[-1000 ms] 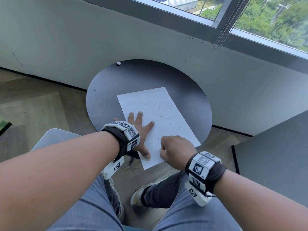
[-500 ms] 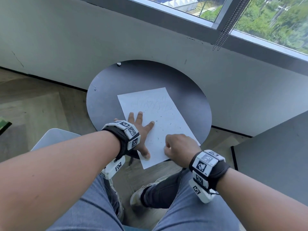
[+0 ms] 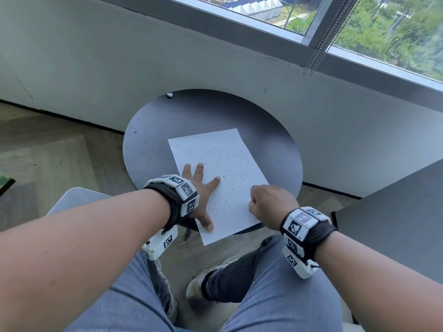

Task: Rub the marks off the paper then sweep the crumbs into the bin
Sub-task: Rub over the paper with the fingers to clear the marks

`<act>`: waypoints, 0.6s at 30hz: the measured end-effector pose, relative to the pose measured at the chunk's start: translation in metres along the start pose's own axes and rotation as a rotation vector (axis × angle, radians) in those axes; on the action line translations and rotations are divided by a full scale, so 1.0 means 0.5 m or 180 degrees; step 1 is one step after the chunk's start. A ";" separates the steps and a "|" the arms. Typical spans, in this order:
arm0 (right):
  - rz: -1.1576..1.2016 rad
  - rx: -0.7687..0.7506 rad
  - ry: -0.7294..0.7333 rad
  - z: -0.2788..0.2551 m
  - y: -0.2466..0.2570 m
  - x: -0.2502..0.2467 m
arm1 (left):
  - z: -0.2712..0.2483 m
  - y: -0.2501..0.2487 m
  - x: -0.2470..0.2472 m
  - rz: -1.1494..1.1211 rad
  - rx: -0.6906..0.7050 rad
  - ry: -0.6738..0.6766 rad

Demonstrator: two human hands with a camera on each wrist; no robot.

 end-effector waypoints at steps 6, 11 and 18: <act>0.0165 -0.0823 0.0140 -0.055 0.133 0.027 | -0.002 -0.002 0.004 -0.0053 -0.0060 -0.0140; 0.0383 -0.0017 0.0219 -0.015 -0.001 0.013 | -0.006 -0.010 0.000 -0.0023 -0.0084 -0.0182; 0.0344 0.0230 0.0143 -0.005 -0.012 0.006 | -0.010 -0.001 -0.011 0.0135 -0.0121 -0.0184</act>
Point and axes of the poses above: each hand's wrist, its own z-axis towards the middle knuckle, its own x-axis out of the palm, y = z × x, the point moved 10 cm from there along z, towards the middle knuckle
